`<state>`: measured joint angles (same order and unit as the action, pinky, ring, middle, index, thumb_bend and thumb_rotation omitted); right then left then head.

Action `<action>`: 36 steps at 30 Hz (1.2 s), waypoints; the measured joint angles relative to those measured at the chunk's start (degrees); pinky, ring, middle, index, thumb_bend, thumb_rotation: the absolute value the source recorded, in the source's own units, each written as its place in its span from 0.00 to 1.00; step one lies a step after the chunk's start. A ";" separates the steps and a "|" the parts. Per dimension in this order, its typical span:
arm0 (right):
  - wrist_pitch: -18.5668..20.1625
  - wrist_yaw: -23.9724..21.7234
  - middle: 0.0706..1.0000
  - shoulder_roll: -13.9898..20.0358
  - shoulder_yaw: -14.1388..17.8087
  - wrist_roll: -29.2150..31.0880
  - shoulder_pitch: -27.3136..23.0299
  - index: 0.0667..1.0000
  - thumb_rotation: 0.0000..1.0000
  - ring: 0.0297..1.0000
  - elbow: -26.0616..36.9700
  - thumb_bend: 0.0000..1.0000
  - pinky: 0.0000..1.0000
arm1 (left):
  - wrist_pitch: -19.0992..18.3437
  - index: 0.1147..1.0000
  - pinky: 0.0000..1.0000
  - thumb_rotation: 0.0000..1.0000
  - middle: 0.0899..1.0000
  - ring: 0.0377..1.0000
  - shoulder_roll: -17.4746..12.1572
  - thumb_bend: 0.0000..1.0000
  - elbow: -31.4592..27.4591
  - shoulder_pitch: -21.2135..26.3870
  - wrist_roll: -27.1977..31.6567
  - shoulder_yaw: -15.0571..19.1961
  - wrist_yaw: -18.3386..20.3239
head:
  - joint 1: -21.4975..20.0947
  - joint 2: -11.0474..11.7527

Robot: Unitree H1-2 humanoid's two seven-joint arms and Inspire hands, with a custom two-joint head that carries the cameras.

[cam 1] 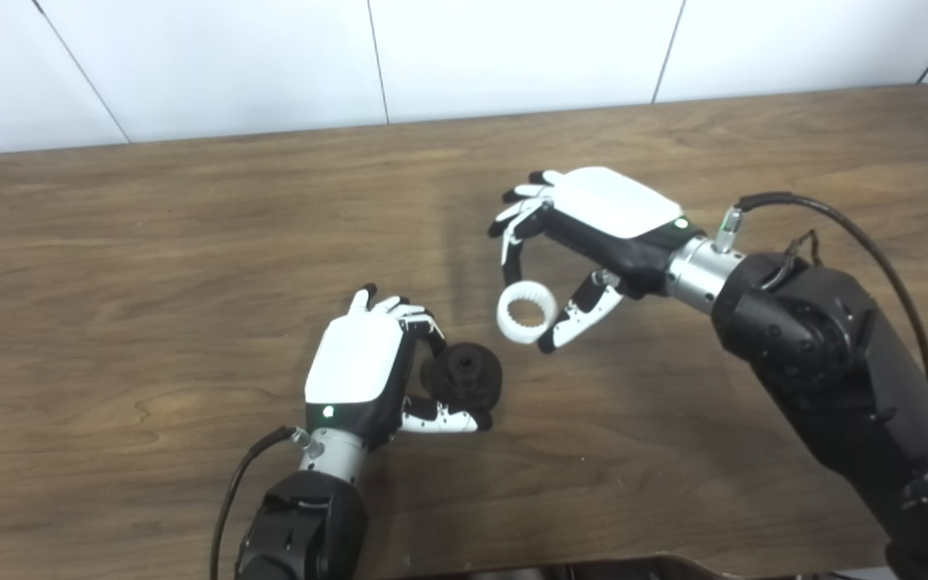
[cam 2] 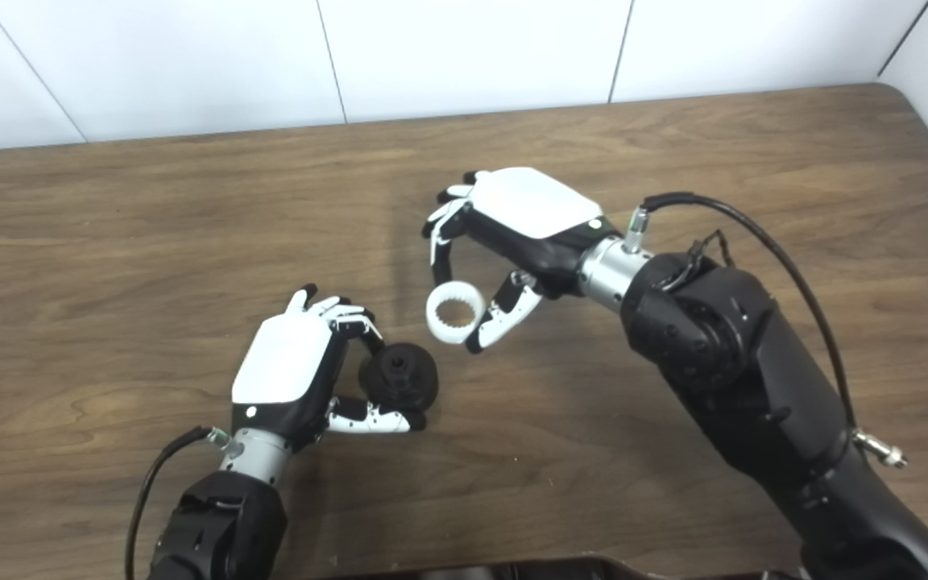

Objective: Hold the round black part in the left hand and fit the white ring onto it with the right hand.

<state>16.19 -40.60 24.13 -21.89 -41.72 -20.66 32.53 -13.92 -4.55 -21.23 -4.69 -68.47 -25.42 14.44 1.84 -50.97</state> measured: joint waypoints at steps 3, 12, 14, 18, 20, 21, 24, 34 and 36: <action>-0.70 -0.06 0.80 -0.54 -0.24 -0.01 0.00 0.45 0.14 0.92 0.00 0.52 1.00 | 0.01 0.42 1.00 0.06 0.74 0.85 0.46 0.52 0.33 0.09 -0.30 -0.10 -0.25 | 0.53 -0.09; -1.75 -0.23 0.80 -2.25 -1.65 -0.26 0.00 0.45 0.14 0.92 -0.18 0.52 1.00 | -0.52 0.42 1.00 0.06 0.74 0.85 1.40 0.52 0.59 0.09 -0.89 -0.41 -0.17 | 1.41 -0.53; -2.15 -0.24 0.80 -2.51 -1.82 -0.26 0.01 0.45 0.14 0.92 -0.35 0.52 1.00 | -0.52 0.42 1.00 0.06 0.74 0.85 1.44 0.52 0.64 0.10 -0.89 -0.44 -0.21 | 1.50 -0.62; -2.57 -0.28 0.80 -3.15 -2.08 -0.26 0.16 0.45 0.14 0.92 -0.76 0.52 1.00 | -0.64 0.42 1.00 0.06 0.74 0.86 1.55 0.52 0.65 0.11 -1.09 -0.53 -0.24 | 1.59 -0.70; -2.76 -0.34 0.80 -3.28 -2.26 -0.30 0.24 0.45 0.14 0.92 -0.92 0.52 1.00 | -0.76 0.42 1.00 0.06 0.74 0.86 1.66 0.52 0.65 0.12 -1.11 -0.54 -0.19 | 1.59 -0.70; -2.80 -0.36 0.81 -3.35 -2.28 -0.32 0.27 0.45 0.14 0.93 -0.99 0.52 1.00 | -0.77 0.42 1.00 0.06 0.74 0.86 1.67 0.52 0.65 0.12 -1.12 -0.54 -0.16 | 1.67 -0.79; -3.03 -0.37 0.80 -3.54 -2.30 -0.61 0.28 0.45 0.14 0.92 -1.65 0.52 1.00 | -0.78 0.42 1.00 0.06 0.75 0.86 1.67 0.52 0.65 0.13 -1.14 -0.58 -0.17 | 1.59 -0.88; -3.29 -0.37 0.82 -3.82 -2.59 -2.24 1.33 0.45 0.14 0.92 -3.09 0.52 1.00 | -0.90 0.42 1.00 0.06 0.75 0.86 1.87 0.52 0.64 0.16 -1.25 -0.73 0.03 | 1.76 -1.14; -3.39 -0.37 0.82 -3.85 -2.64 -2.34 1.69 0.45 0.14 0.93 -3.47 0.52 1.00 | -0.90 0.42 1.00 0.06 0.75 0.85 1.88 0.52 0.64 0.16 -1.25 -0.73 0.04 | 1.76 -1.14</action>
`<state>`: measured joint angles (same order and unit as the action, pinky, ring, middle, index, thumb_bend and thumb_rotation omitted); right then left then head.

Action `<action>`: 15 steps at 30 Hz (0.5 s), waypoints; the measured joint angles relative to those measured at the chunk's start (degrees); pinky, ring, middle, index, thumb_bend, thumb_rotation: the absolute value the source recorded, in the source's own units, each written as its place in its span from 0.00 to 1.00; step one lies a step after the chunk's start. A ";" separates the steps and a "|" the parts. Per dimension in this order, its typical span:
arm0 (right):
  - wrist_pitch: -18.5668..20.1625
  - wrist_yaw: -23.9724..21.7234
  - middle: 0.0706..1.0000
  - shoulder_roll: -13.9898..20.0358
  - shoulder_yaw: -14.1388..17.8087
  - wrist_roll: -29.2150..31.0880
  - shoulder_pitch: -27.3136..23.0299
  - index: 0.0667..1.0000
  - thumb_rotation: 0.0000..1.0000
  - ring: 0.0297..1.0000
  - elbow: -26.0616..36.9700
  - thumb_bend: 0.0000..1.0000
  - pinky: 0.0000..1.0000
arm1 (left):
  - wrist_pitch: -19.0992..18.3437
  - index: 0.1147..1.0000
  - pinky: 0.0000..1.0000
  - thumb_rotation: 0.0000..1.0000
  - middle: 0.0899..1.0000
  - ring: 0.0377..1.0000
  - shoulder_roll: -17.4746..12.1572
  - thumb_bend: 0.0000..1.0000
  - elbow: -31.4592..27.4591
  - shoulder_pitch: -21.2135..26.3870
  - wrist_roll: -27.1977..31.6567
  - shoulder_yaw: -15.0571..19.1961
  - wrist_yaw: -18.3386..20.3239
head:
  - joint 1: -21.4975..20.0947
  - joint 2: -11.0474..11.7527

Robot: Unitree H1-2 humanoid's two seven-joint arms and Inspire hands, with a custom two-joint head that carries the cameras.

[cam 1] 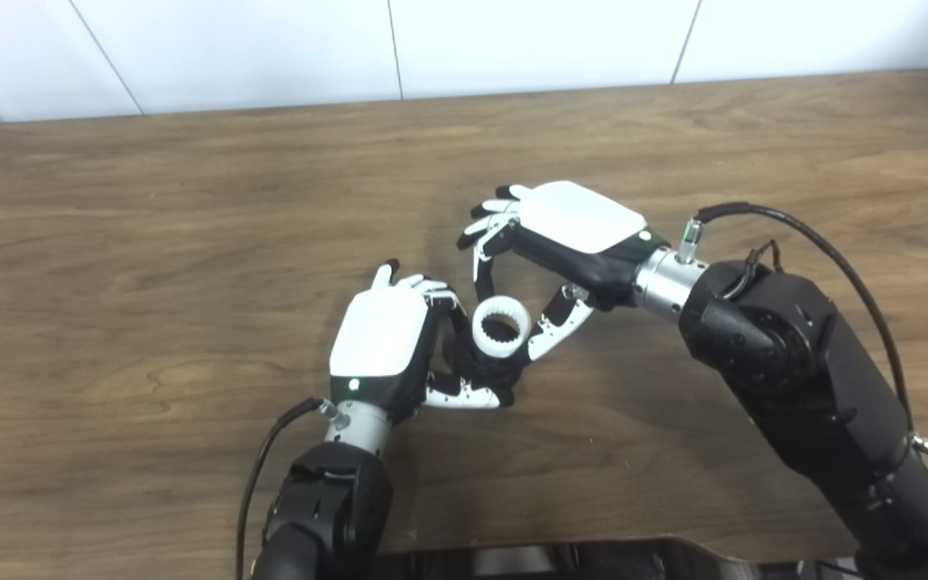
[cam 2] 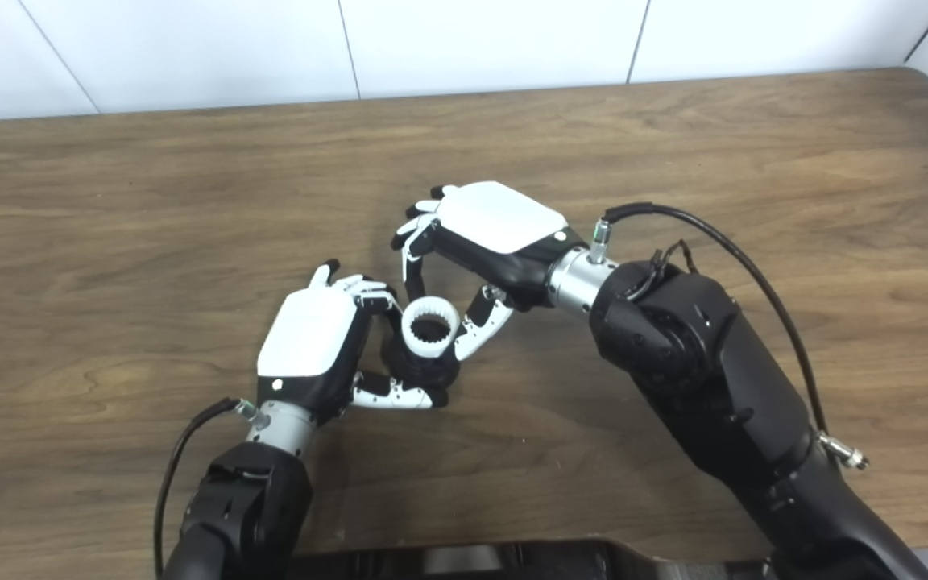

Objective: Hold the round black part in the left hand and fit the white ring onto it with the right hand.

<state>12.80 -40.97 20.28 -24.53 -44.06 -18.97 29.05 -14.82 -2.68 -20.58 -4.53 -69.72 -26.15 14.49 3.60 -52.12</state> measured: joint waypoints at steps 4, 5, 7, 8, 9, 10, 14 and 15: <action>-0.03 0.00 0.82 -0.08 -0.02 -0.14 0.09 0.45 0.14 0.93 -0.58 0.52 1.00 | 0.00 0.42 1.00 0.06 0.74 0.86 0.03 0.52 -0.01 0.00 0.00 -0.01 0.00 | -0.09 -0.18; -0.06 0.00 0.82 -0.12 -0.02 -0.18 0.10 0.45 0.14 0.93 -0.60 0.52 1.00 | -0.02 0.42 1.00 0.06 0.75 0.86 0.05 0.52 -0.01 0.00 0.00 -0.01 0.03 | -0.09 -0.18; -0.10 0.01 0.82 -0.26 -0.07 -0.25 0.10 0.45 0.14 0.93 -0.75 0.52 1.00 | -0.08 0.42 1.00 0.06 0.75 0.86 0.12 0.52 -0.01 0.00 0.00 -0.01 0.10 | -0.09 -0.18; -0.10 0.01 0.82 -0.35 -0.10 -0.30 0.10 0.45 0.14 0.93 -0.81 0.52 1.00 | -0.10 0.42 1.00 0.06 0.75 0.86 0.18 0.52 -0.01 0.01 -0.02 -0.01 0.14 | -0.09 -0.18; -0.09 0.00 0.82 -0.46 -0.14 -0.38 0.10 0.45 0.14 0.93 -0.83 0.52 1.00 | -0.12 0.42 1.00 0.06 0.74 0.86 0.23 0.52 -0.01 0.00 -0.05 -0.01 0.18 | -0.09 -0.18; -0.09 0.00 0.82 -0.57 -0.17 -0.42 0.10 0.45 0.14 0.93 -0.83 0.52 1.00 | -0.12 0.42 1.00 0.06 0.74 0.85 0.26 0.52 -0.01 0.00 -0.08 -0.01 0.18 | -0.09 -0.18; -0.09 0.00 0.82 -1.05 -0.36 -0.77 0.10 0.45 0.14 0.93 -0.83 0.52 1.00 | -0.11 0.42 1.00 0.06 0.74 0.85 0.26 0.52 -0.01 0.00 -0.12 -0.01 0.16 | -0.09 -0.18; -0.11 0.00 0.82 -1.13 -0.42 -0.89 0.10 0.45 0.14 0.93 -0.85 0.52 1.00 | -0.11 0.42 1.00 0.06 0.74 0.85 0.26 0.52 -0.01 0.00 -0.12 -0.01 0.16 | -0.09 -0.18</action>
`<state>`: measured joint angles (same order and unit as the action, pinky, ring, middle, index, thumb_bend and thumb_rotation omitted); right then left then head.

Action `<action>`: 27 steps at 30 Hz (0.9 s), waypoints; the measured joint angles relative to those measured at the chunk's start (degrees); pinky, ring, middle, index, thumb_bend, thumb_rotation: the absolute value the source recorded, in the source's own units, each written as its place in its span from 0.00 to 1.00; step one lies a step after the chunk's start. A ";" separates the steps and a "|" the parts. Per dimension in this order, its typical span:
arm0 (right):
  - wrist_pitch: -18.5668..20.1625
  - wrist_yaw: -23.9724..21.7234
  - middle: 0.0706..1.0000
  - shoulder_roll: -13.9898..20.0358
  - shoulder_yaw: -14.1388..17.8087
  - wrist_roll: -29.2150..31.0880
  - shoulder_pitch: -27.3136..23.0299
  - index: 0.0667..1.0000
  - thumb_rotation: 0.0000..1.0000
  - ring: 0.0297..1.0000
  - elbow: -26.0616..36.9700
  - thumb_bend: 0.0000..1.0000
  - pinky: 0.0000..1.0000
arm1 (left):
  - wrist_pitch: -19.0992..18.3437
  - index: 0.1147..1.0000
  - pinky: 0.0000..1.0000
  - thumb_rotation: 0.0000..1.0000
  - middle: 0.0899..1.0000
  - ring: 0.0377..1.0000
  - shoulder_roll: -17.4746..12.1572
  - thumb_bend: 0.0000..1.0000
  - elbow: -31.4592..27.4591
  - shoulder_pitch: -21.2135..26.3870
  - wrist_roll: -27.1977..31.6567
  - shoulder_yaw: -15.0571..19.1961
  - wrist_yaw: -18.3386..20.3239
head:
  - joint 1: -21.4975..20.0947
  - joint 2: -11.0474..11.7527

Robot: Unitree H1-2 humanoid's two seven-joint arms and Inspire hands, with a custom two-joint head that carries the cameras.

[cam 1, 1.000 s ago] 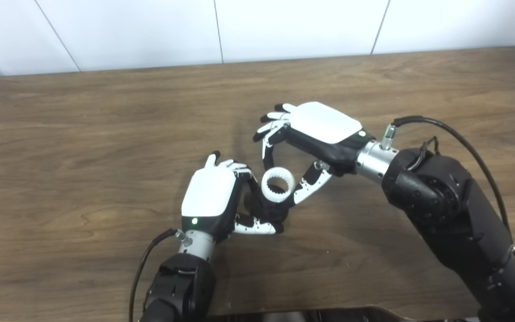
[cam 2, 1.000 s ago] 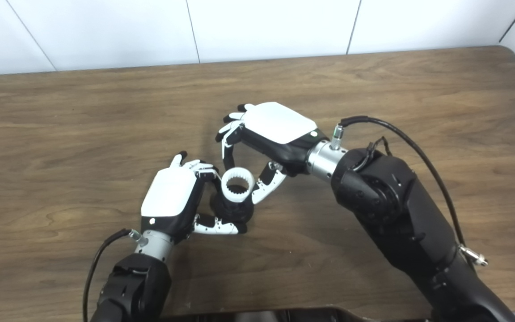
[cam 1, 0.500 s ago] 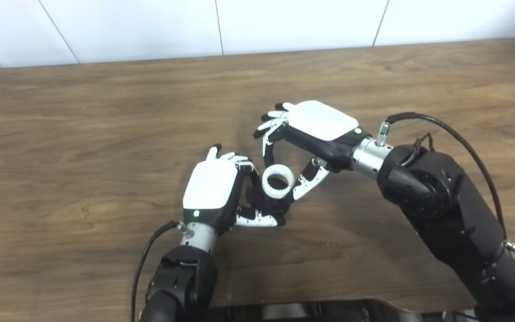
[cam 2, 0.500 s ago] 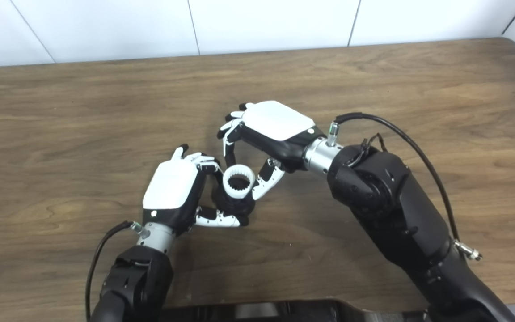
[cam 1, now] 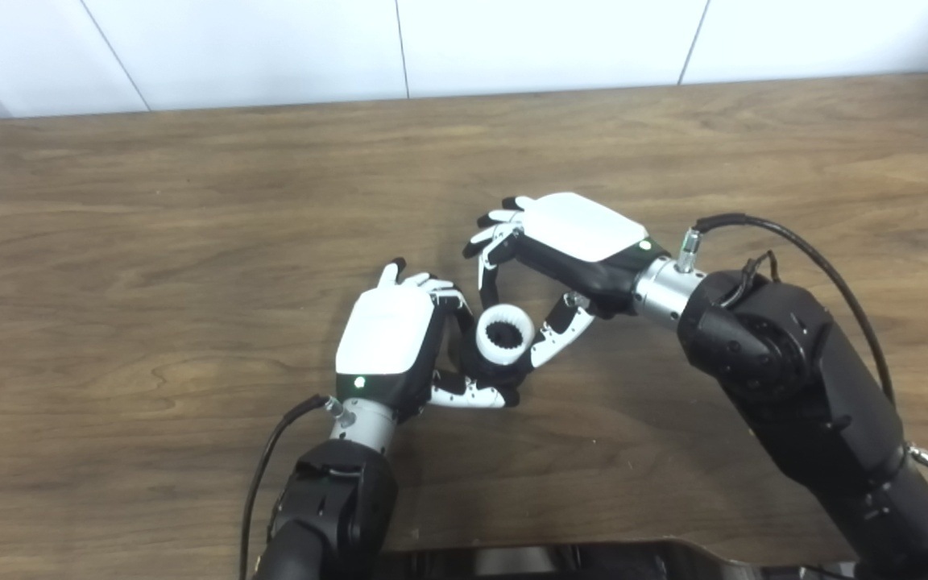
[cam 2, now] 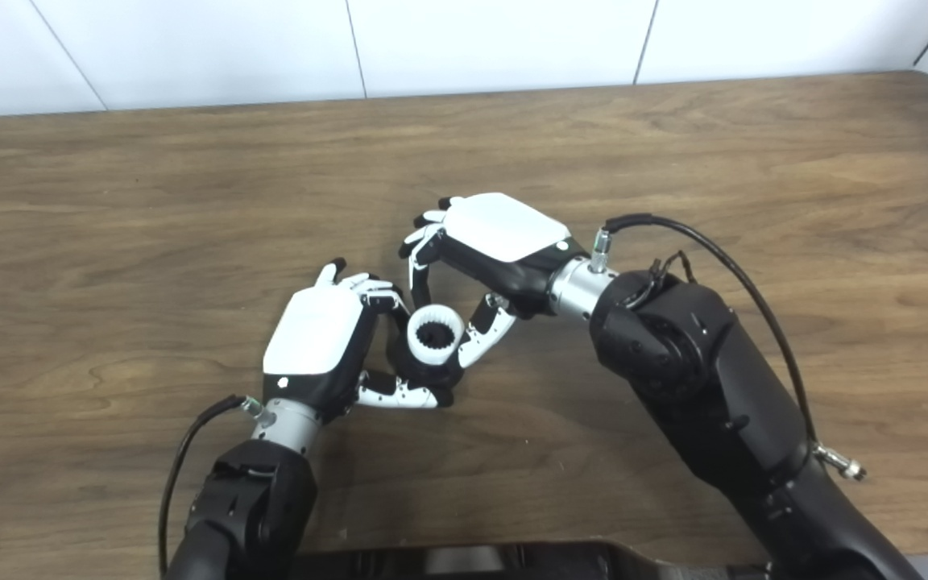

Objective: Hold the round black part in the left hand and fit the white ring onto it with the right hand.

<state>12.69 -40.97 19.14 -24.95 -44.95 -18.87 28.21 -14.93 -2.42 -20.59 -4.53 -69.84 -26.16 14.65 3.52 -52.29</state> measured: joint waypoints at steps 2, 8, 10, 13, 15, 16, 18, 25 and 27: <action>-0.23 0.00 0.82 -0.05 -0.07 -0.21 0.00 0.45 0.14 0.93 -0.08 0.52 1.00 | 0.01 0.42 1.00 0.06 0.74 0.85 0.00 0.52 0.00 0.00 0.00 0.00 -0.04 | -0.18 -0.18; -1.17 0.01 0.81 -0.33 -0.09 -0.52 0.05 0.45 0.14 0.93 -0.13 0.52 1.00 | 0.02 0.42 1.00 0.06 0.74 0.85 0.01 0.52 0.00 0.00 0.00 0.00 -0.04 | -0.18 -0.18; -1.17 0.00 0.82 -0.51 -0.12 -0.87 0.10 0.45 0.14 0.93 -0.13 0.52 1.00 | 0.02 0.42 1.00 0.06 0.74 0.85 0.00 0.52 0.01 0.04 -0.04 -0.04 -0.04 | -0.18 -0.26; -1.19 0.00 0.81 -0.64 -0.15 -1.21 0.13 0.45 0.14 0.93 -0.13 0.52 1.00 | 0.02 0.42 1.00 0.05 0.74 0.85 0.00 0.52 0.01 0.04 -0.27 -0.14 -0.04 | -0.09 -0.35; -1.28 0.00 0.81 -0.73 -0.14 -1.22 0.19 0.45 0.14 0.93 -0.13 0.52 1.00 | 0.02 0.42 1.00 0.05 0.74 0.85 0.03 0.52 0.00 0.04 -0.46 -0.17 -0.04 | -0.09 -0.35; -1.33 0.00 0.82 -0.76 -0.14 -1.25 0.22 0.45 0.14 0.93 -0.13 0.52 1.00 | 0.02 0.42 1.00 0.05 0.74 0.85 0.06 0.52 0.01 0.04 -0.53 -0.18 -0.04 | -0.09 -0.35; -1.33 0.00 0.82 -0.77 -0.14 -1.42 0.25 0.45 0.14 0.93 -0.14 0.52 1.00 | 0.02 0.42 1.00 0.06 0.74 0.86 0.10 0.52 0.00 0.03 -0.55 -0.18 -0.04 | -0.18 -0.35; -1.44 0.02 0.81 -0.77 0.12 -1.35 0.44 0.45 0.14 0.93 -0.55 0.52 1.00 | 0.05 0.42 1.00 0.06 0.73 0.86 0.18 0.52 0.01 0.03 -0.56 -0.18 -0.05 | -0.26 -0.53; -1.55 0.18 0.81 -0.76 0.20 -1.22 0.50 0.45 0.14 0.92 -0.68 0.52 1.00 | 0.05 0.42 1.00 0.06 0.73 0.86 0.18 0.52 0.01 0.03 -0.61 -0.20 -0.04 | -0.44 -0.61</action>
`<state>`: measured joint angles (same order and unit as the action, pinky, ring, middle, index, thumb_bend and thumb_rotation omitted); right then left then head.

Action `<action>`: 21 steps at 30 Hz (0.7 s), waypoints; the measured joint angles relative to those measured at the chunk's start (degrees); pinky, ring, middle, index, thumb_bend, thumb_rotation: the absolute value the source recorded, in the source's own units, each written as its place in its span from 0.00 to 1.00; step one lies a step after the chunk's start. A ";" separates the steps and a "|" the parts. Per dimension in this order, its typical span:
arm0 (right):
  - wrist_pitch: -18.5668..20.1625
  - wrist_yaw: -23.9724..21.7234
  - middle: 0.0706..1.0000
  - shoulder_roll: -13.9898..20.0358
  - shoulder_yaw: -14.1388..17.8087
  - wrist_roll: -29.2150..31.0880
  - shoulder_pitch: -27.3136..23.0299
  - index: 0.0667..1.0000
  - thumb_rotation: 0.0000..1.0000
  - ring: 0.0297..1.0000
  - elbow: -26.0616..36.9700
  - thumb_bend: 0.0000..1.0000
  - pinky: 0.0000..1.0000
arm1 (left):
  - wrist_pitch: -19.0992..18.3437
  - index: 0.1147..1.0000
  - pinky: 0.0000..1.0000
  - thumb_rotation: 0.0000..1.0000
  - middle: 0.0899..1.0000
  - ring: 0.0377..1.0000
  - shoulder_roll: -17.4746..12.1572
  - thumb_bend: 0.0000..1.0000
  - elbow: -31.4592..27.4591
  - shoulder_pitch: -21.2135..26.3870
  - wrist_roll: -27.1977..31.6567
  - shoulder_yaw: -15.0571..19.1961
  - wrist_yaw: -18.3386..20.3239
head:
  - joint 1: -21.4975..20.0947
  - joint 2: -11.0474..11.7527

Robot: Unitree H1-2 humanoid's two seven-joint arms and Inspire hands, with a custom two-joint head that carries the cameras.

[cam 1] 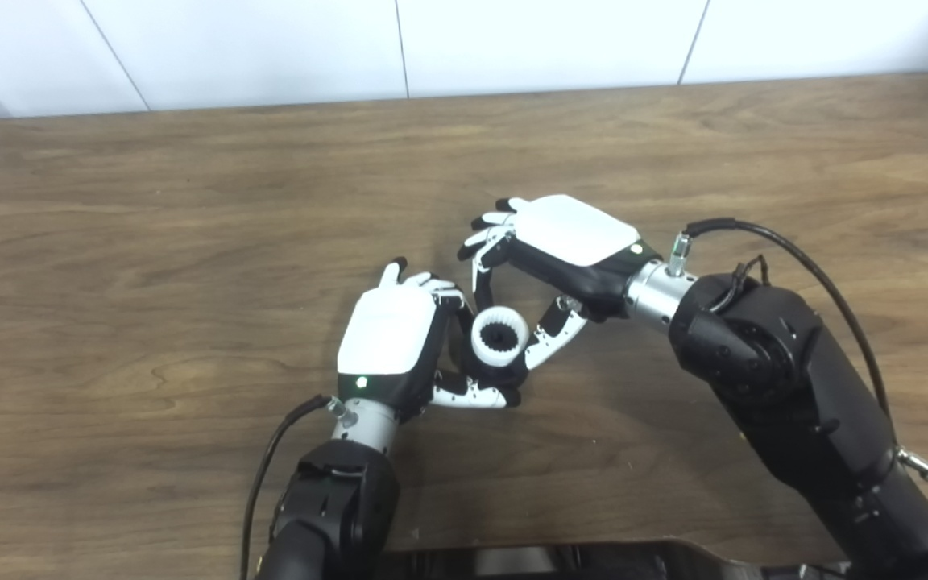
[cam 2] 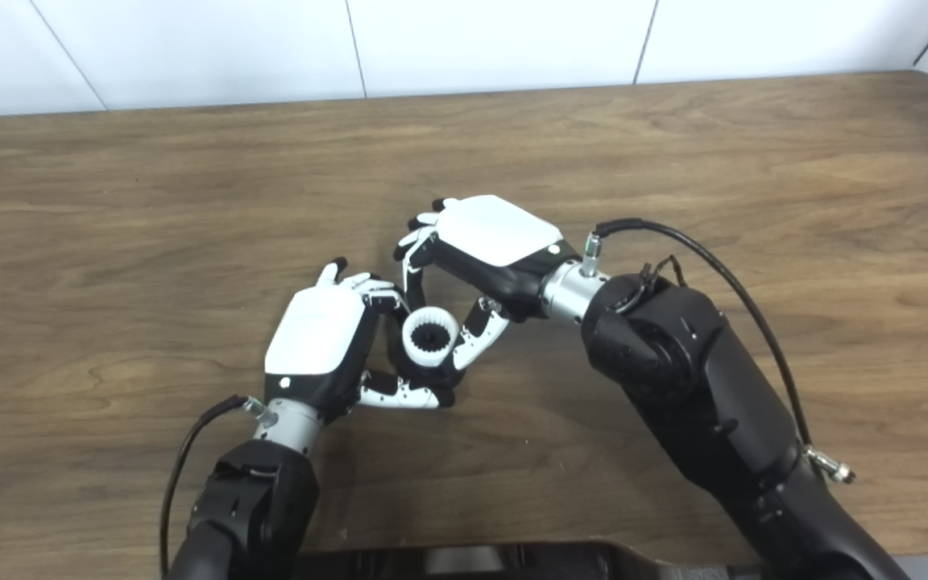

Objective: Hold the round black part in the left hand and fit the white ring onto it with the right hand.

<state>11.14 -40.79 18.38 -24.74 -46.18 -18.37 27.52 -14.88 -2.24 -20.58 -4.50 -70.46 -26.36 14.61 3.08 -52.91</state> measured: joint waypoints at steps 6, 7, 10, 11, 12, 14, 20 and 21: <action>-0.10 0.22 0.81 -0.01 0.15 0.02 0.00 0.45 0.14 0.92 -0.80 0.52 1.00 | 0.00 0.42 1.00 0.06 0.74 0.86 0.01 0.52 -0.01 0.00 -0.05 -0.06 0.03 | 0.00 0.00; -0.11 0.24 0.81 0.00 0.22 0.10 0.01 0.45 0.14 0.92 -1.21 0.52 1.00 | -0.01 0.42 1.00 0.06 0.74 0.86 0.03 0.52 -0.01 0.00 -0.06 -0.06 0.07 | -0.09 -0.17; -0.13 0.31 0.81 0.00 0.45 0.42 0.12 0.45 0.14 0.92 -1.58 0.52 1.00 | -0.02 0.42 1.00 0.06 0.74 0.86 0.14 0.52 -0.08 0.00 -0.33 -0.06 0.40 | -0.26 -0.18; -0.13 0.31 0.80 0.00 0.50 0.46 0.15 0.45 0.14 0.92 -1.58 0.52 1.00 | -0.02 0.42 1.00 0.06 0.74 0.86 0.16 0.52 -0.14 0.01 -0.35 -0.05 0.58 | -0.27 -0.18; -0.13 0.33 0.80 0.00 0.56 0.51 0.20 0.45 0.14 0.92 -1.58 0.52 1.00 | -0.02 0.42 1.00 0.06 0.74 0.86 0.19 0.52 -0.19 0.01 -0.36 -0.03 0.76 | -0.27 -0.18; -0.13 0.41 0.80 -0.01 0.66 0.61 0.30 0.45 0.14 0.92 -1.59 0.52 1.00 | -0.02 0.42 1.00 0.06 0.74 0.86 0.23 0.52 -0.21 0.01 -0.36 -0.02 0.86 | -0.27 -0.18; -0.13 0.53 0.81 -0.13 0.62 0.54 0.43 0.45 0.14 0.92 -1.59 0.52 1.00 | -0.01 0.42 1.00 0.06 0.74 0.86 0.25 0.52 -0.21 0.02 -0.49 0.00 0.94 | -0.27 -0.26; -0.13 0.53 0.81 -0.17 0.60 0.46 0.43 0.45 0.14 0.92 -1.59 0.52 1.00 | -0.01 0.42 1.00 0.06 0.74 0.86 0.26 0.52 -0.21 0.02 -0.51 0.00 0.95 | -0.09 -0.26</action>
<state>11.01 -40.25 18.21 -24.14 -45.72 -17.94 25.93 -14.89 -1.98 -20.80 -4.48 -70.97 -26.37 15.56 2.99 -53.17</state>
